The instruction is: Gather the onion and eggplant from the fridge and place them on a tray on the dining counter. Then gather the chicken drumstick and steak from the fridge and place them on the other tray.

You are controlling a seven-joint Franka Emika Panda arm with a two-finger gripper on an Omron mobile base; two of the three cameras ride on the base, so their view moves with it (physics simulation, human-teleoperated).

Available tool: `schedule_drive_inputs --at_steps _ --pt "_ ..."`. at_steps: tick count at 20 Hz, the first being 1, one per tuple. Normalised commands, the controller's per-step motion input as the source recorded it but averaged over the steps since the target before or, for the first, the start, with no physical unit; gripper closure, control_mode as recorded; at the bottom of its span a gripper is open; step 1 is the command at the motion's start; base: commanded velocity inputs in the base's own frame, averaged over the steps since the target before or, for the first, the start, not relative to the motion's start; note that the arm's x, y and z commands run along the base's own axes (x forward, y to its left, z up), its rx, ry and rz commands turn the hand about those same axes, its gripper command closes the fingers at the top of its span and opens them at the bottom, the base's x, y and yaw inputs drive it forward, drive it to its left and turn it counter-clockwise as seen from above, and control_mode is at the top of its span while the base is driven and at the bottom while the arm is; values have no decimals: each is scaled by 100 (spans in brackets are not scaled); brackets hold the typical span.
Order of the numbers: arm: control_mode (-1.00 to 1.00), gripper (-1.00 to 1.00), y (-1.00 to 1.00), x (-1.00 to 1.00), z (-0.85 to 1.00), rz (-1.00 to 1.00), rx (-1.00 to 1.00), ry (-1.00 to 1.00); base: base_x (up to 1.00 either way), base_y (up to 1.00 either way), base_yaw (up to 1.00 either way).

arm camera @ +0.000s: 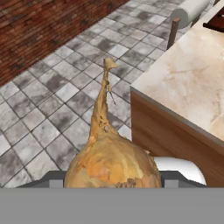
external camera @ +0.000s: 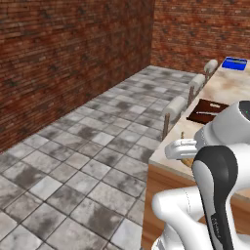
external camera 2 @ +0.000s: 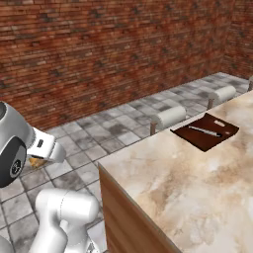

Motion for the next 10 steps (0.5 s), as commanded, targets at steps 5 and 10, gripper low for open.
schedule_drive_inputs --at_steps 5,10 --pt "100 100 0 0 0 0 0 0 99 66 -48" --pt "100 100 0 0 0 0 0 0 100 69 -46"
